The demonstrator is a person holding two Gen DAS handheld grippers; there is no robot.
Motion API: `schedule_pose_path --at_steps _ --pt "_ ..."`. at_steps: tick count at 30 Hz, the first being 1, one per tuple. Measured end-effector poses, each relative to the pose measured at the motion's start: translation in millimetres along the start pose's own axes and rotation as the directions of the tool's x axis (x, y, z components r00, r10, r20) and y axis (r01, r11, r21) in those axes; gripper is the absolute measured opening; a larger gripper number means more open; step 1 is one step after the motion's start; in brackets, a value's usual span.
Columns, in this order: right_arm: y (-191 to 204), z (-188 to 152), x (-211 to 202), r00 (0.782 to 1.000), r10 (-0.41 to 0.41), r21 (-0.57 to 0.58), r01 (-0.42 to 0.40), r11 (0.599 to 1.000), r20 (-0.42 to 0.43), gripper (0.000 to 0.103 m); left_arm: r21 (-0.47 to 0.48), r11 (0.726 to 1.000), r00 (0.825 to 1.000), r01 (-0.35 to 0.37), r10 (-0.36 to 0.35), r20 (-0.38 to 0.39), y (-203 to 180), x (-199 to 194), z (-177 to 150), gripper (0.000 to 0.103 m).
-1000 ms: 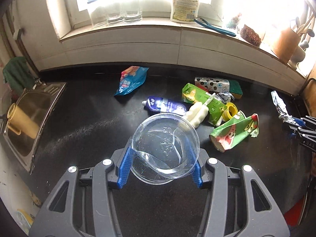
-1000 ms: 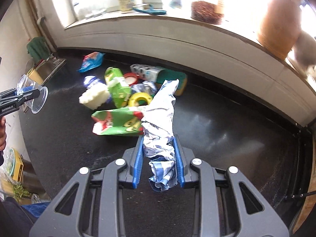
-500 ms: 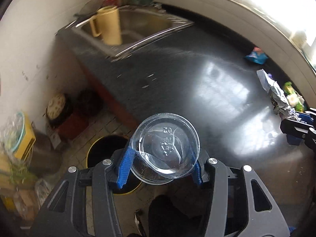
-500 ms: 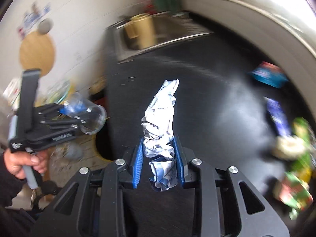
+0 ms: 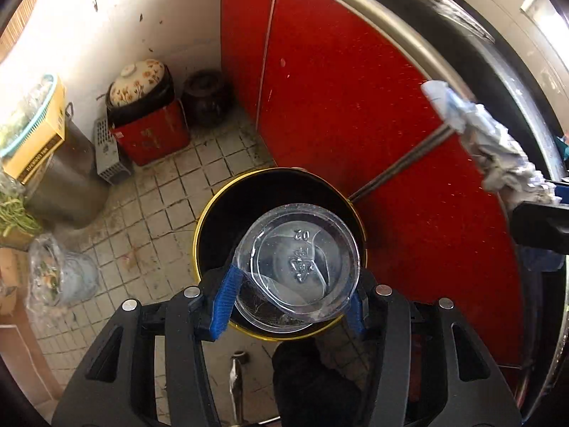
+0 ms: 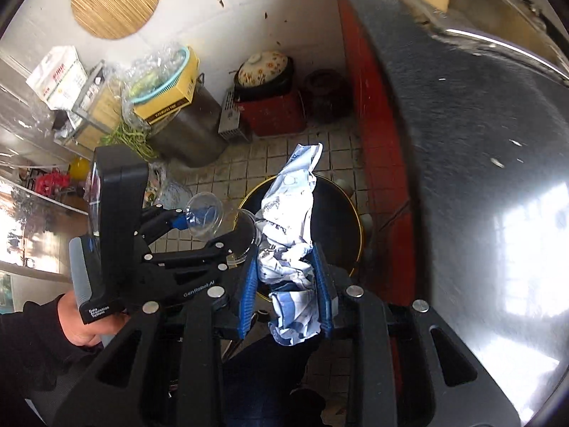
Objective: Collect trash
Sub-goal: 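Carry cup and foil wrapper to the bin and open both tools, then return both open tools to the counter above the trash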
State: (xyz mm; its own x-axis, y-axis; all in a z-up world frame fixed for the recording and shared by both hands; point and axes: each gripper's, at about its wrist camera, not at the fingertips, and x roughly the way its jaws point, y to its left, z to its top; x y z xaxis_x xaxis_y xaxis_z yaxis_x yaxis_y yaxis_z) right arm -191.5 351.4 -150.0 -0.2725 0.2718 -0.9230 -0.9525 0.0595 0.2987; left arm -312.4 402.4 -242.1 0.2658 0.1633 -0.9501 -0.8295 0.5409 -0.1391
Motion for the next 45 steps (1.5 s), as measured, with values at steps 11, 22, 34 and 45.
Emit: schedule_pose_path --at_steps 11,22,34,45 --pt "7.2 14.3 18.2 0.999 -0.009 -0.016 0.009 1.0 -0.031 0.06 -0.002 1.0 1.0 0.006 -0.006 -0.029 8.0 12.2 -2.3 0.078" --pt "-44.7 -65.7 -141.1 0.975 -0.117 0.131 0.093 0.987 0.189 0.087 0.161 0.987 0.992 0.002 -0.023 0.127 -70.4 -100.8 13.2 0.093" --pt "-158.0 -303.4 -326.9 0.813 -0.533 0.688 0.248 0.682 0.235 0.088 0.645 0.725 0.926 0.241 -0.371 0.072 -361.4 -187.9 -12.1 0.095" --pt "-171.3 -467.6 -375.4 0.729 -0.657 0.882 0.166 0.441 0.192 0.088 0.874 0.421 0.9 0.244 -0.433 -0.043 -487.7 -208.3 -88.6 0.095"
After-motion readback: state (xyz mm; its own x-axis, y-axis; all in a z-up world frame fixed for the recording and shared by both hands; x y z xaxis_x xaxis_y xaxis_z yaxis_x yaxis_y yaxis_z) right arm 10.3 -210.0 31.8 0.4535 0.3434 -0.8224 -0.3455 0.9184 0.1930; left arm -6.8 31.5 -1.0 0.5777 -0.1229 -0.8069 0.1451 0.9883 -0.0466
